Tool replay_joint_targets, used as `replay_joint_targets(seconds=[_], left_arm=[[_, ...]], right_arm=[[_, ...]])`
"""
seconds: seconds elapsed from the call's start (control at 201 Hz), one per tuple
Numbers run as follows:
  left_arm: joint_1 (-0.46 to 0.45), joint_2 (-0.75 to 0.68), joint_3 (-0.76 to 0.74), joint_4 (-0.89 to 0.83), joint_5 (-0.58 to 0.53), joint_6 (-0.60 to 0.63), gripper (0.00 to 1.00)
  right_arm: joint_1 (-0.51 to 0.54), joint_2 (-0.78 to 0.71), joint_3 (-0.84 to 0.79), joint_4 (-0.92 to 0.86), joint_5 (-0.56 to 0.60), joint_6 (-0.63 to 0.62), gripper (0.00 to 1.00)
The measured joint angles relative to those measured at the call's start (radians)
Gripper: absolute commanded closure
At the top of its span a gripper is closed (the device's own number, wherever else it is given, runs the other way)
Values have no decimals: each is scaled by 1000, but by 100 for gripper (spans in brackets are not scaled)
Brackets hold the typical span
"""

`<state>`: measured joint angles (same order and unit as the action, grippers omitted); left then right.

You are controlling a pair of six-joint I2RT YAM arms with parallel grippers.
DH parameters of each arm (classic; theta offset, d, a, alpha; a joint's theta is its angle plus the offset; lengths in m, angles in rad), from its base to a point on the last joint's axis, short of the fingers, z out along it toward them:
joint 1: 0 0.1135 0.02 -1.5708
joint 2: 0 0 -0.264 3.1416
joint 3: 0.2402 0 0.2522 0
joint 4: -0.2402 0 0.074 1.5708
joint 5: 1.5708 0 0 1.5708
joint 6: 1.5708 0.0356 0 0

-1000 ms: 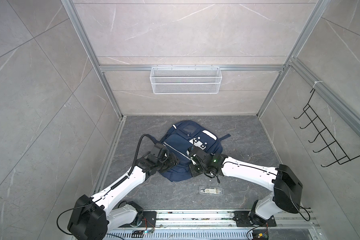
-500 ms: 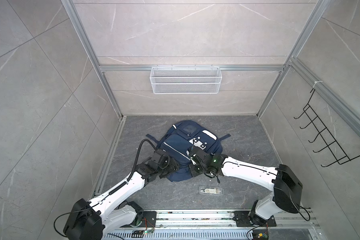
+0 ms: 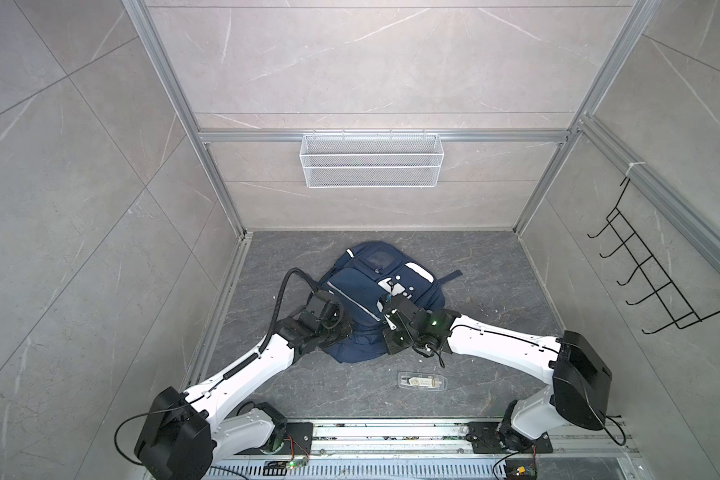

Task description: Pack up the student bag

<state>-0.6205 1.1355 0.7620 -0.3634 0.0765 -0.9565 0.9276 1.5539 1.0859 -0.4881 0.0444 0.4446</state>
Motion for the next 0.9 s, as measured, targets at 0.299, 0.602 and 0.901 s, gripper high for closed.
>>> replay_joint_targets(seconds=[0.299,0.602,0.901], left_arm=[[143,-160,-61,-34,66,32,100],[169,-167,-85,-22,124,45,100],[175,-88,-96,37,159,45,100]], right_arm=[[-194,-24,-23,-8,-63,-75,100],[-246,-24,-34,11,-177,-87,100],[-266,-23,-33,-3,-156,-84,78]])
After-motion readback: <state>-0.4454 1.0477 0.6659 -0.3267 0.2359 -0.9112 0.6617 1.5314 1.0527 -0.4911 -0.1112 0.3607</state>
